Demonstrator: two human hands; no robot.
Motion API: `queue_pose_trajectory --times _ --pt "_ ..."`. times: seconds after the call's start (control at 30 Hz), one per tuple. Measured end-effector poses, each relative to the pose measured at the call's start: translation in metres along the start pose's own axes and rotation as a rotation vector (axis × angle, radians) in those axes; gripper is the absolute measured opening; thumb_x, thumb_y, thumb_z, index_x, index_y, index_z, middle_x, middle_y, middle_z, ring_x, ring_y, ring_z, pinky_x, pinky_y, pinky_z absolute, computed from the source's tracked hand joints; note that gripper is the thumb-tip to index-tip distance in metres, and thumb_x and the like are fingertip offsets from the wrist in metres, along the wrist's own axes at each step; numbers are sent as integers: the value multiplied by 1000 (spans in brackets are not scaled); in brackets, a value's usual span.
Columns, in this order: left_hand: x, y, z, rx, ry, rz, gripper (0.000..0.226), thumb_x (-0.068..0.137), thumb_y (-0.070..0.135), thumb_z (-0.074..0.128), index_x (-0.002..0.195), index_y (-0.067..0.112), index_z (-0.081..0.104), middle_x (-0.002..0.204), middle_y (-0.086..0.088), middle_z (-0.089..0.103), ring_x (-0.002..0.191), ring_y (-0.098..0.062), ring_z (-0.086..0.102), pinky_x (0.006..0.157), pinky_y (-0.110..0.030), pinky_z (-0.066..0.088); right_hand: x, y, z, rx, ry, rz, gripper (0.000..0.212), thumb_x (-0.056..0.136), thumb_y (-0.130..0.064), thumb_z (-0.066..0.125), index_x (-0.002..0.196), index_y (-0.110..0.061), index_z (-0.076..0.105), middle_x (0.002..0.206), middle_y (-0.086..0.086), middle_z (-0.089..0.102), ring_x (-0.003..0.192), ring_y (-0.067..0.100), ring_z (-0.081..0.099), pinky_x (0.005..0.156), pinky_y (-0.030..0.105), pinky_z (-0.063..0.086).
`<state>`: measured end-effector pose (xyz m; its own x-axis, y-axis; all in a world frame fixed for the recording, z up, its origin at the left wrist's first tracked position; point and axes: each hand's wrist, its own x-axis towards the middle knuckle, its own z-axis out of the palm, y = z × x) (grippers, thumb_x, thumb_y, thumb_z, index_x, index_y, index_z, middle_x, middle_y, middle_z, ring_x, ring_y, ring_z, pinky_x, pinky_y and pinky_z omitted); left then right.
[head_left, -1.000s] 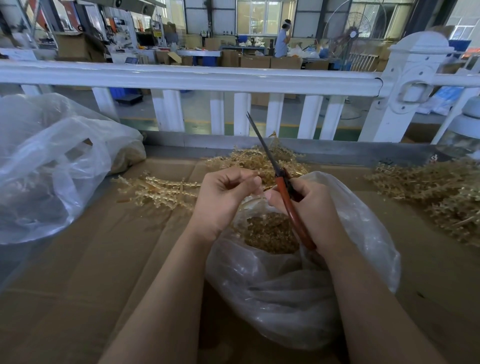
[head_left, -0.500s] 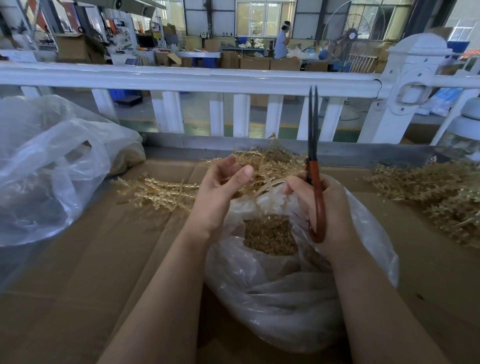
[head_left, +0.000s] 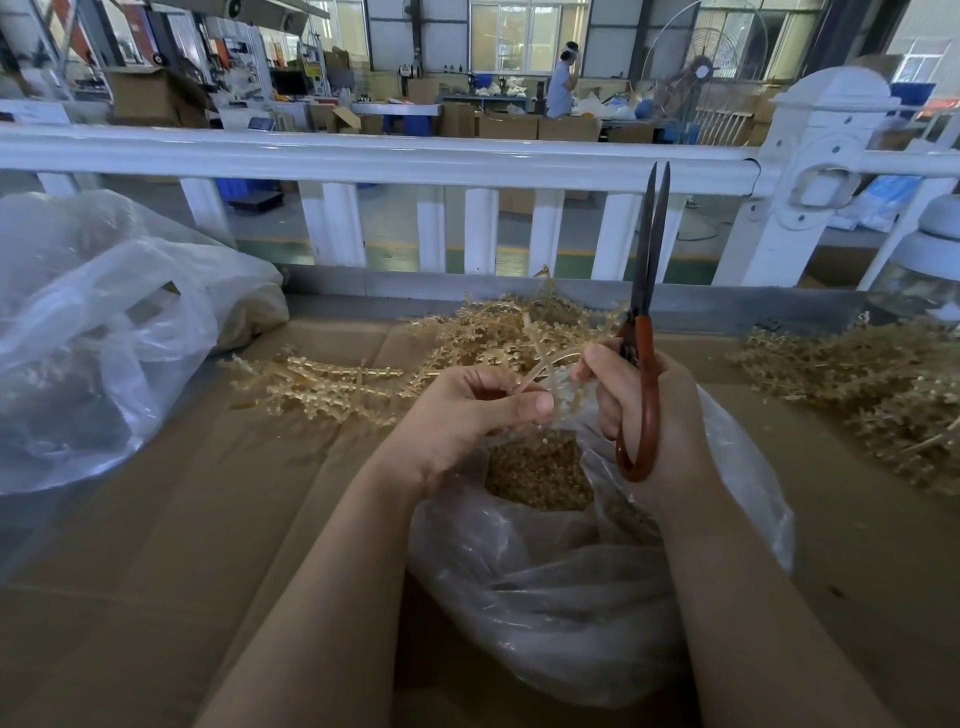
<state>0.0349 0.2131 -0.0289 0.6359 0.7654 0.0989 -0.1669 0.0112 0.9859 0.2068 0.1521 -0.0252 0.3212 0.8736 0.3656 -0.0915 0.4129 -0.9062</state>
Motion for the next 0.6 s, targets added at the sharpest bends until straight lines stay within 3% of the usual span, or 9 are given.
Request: queue_pose_trajectory --times 0.07,0.27,0.37,0.5,0.57,0.6 --pt "0 0 2 -5 -6 -8 14 63 17 84 76 18 79 84 -6 76 80 -15 72 78 -25 58 1 0 0 -8 8 0 18 90 -24 68 84 -8 66 73 5 64 48 0 54 49 9 42" --pt "1 0 0 -35 65 44 6 70 17 80 75 15 77 68 -1 70 63 -8 66 62 -17 53 0 -1 3 31 17 34 6 94 -9 64 89 -6 66 80 14 63 48 -1 55 47 9 42" --pt "1 0 -2 20 44 35 16 68 23 85 80 15 78 64 1 68 59 -8 62 58 -18 50 0 -2 5 -2 27 24 9 95 -8 64 86 -9 67 78 11 64 48 -1 56 47 9 42" --pt "2 -2 -1 109 4 -38 47 58 30 94 93 5 77 79 -12 71 73 -21 60 75 -29 50 0 -2 5 -33 35 16 21 94 -9 65 77 -18 71 78 12 66 50 0 56 49 9 43" --pt "1 -2 0 88 5 -44 41 58 27 92 92 8 78 95 -20 73 88 -28 63 89 -39 53 0 -2 5 -60 38 15 22 94 -9 65 76 -18 72 78 10 66 51 0 56 50 10 43" --pt "1 -2 0 57 0 -35 33 60 23 89 89 10 79 95 -18 75 90 -26 67 89 -36 55 0 -1 6 -57 33 13 18 94 -10 66 78 -16 71 76 8 67 50 0 56 49 9 43"
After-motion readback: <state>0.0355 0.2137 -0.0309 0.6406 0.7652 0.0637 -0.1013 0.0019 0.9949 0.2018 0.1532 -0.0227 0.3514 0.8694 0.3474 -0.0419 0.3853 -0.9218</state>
